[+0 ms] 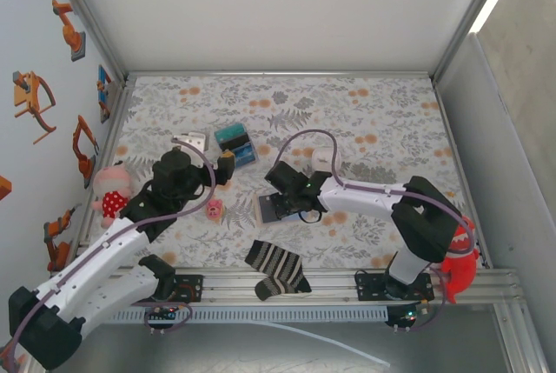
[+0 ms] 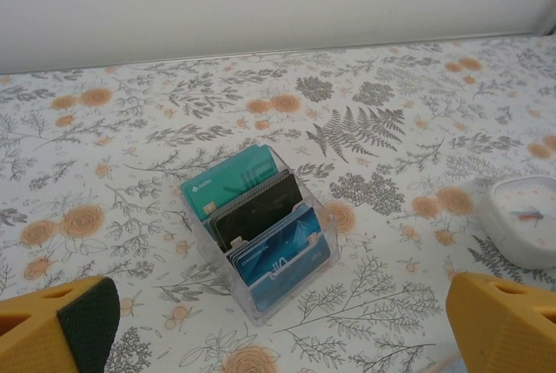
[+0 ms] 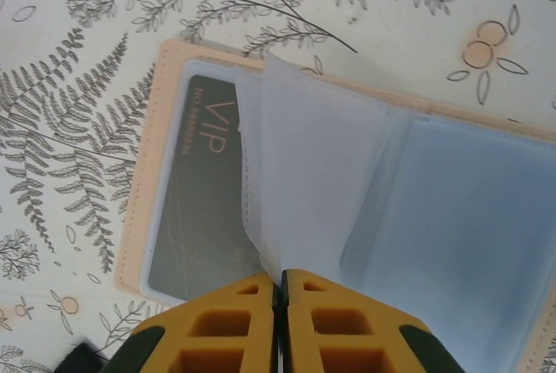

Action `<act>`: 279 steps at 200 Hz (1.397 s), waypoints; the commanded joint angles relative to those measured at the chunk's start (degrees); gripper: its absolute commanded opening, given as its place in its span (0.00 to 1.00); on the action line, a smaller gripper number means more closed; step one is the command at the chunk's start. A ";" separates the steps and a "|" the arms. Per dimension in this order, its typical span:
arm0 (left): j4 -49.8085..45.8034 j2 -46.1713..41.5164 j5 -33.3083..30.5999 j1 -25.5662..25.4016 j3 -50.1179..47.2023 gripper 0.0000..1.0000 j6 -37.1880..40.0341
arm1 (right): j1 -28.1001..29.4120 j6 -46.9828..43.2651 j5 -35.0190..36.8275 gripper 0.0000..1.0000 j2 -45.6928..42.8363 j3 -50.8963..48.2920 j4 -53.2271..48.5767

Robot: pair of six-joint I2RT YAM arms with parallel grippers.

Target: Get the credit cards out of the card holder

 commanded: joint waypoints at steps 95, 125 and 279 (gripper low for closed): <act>0.34 12.37 -13.94 -13.08 2.44 0.97 7.06 | -7.25 4.92 2.70 0.19 -8.10 -9.93 -0.54; 0.39 15.50 -14.84 -16.17 1.31 0.97 5.54 | -8.43 5.45 2.48 0.21 -8.02 -12.14 0.35; 1.17 25.43 -14.64 -19.91 -3.48 0.97 -4.19 | -12.37 7.54 -7.74 0.21 -22.90 -15.34 5.58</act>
